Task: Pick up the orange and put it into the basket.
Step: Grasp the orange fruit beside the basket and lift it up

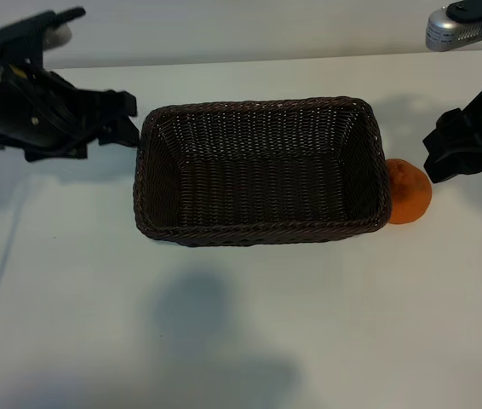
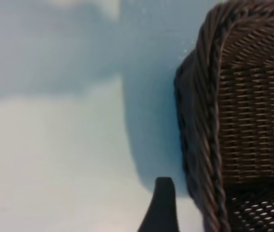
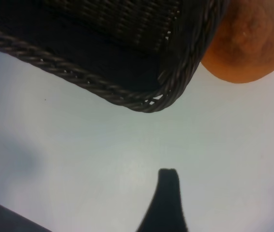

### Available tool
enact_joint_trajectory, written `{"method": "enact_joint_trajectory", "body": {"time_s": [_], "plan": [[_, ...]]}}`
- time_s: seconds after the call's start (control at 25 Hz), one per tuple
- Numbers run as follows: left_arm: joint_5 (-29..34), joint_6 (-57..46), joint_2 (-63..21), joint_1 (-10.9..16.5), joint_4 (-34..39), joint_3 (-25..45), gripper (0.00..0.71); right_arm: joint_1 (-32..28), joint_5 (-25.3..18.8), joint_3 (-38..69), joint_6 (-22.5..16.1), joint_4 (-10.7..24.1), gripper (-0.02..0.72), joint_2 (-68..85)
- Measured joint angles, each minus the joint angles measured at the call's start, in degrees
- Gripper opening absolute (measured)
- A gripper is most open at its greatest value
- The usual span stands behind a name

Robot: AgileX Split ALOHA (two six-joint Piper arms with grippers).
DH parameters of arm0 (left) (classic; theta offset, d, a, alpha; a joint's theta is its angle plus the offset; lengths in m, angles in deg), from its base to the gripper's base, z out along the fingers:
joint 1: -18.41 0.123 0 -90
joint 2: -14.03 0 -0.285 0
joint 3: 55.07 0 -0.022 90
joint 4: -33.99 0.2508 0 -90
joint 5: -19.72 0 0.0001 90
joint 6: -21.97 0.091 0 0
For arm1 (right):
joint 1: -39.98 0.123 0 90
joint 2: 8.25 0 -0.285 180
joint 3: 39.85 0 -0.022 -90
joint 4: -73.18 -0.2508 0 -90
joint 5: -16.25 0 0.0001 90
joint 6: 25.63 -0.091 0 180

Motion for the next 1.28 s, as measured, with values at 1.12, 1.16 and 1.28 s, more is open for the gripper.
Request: {"method": "enact_joint_trajectory", "body": {"time_s": [1.12,1.16,1.28], "plan": [[18.8,6.5,-15.0,21.8,11.6,-8.8,0.596,0.0,0.1,0.0,0.0,0.0,0.595,0.0],[18.8,7.0,-15.9,22.0,11.1,-8.8,0.596,0.0,0.1,0.0,0.0,0.0,0.595,0.0],[19.2,8.8,-18.4,22.1,9.1,-9.0,0.596,0.0,0.1,0.0,0.0,0.0,0.595,0.0]]}}
